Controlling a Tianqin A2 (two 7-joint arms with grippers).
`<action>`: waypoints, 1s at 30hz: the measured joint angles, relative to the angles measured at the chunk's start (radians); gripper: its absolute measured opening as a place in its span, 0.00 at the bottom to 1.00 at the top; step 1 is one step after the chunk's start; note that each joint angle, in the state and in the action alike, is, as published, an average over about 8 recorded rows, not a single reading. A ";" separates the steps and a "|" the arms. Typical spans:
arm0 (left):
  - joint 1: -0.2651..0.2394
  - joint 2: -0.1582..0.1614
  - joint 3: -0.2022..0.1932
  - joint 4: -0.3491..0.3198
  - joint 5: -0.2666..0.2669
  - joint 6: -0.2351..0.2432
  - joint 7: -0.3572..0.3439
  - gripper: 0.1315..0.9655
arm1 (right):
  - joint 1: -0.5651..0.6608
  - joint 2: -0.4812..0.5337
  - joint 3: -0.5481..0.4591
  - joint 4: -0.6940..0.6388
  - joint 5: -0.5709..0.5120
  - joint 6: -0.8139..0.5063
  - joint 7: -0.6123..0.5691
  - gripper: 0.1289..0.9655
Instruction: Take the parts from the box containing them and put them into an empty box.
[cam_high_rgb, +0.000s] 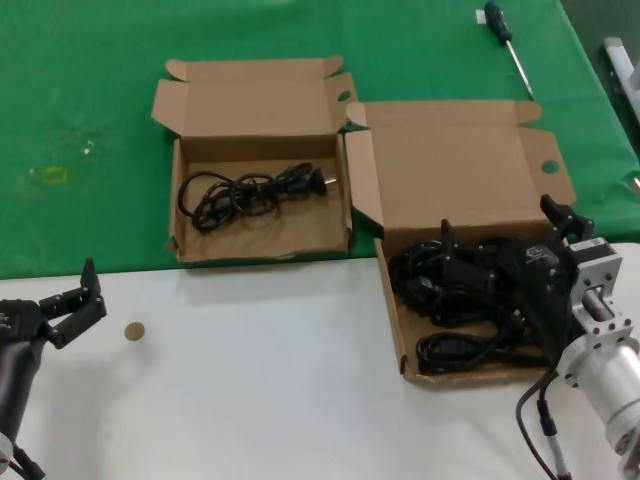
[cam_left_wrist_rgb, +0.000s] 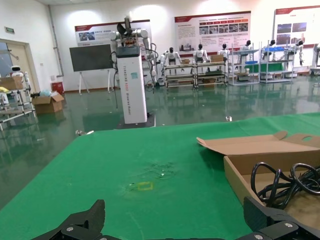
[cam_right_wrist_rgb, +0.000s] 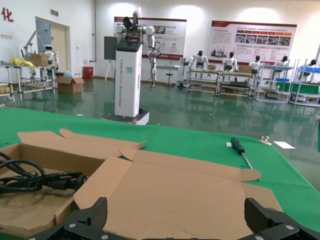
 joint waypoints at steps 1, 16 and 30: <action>0.000 0.000 0.000 0.000 0.000 0.000 0.000 1.00 | 0.000 0.000 0.000 0.000 0.000 0.000 0.000 1.00; 0.000 0.000 0.000 0.000 0.000 0.000 0.000 1.00 | 0.000 0.000 0.000 0.000 0.000 0.000 0.000 1.00; 0.000 0.000 0.000 0.000 0.000 0.000 0.000 1.00 | 0.000 0.000 0.000 0.000 0.000 0.000 0.000 1.00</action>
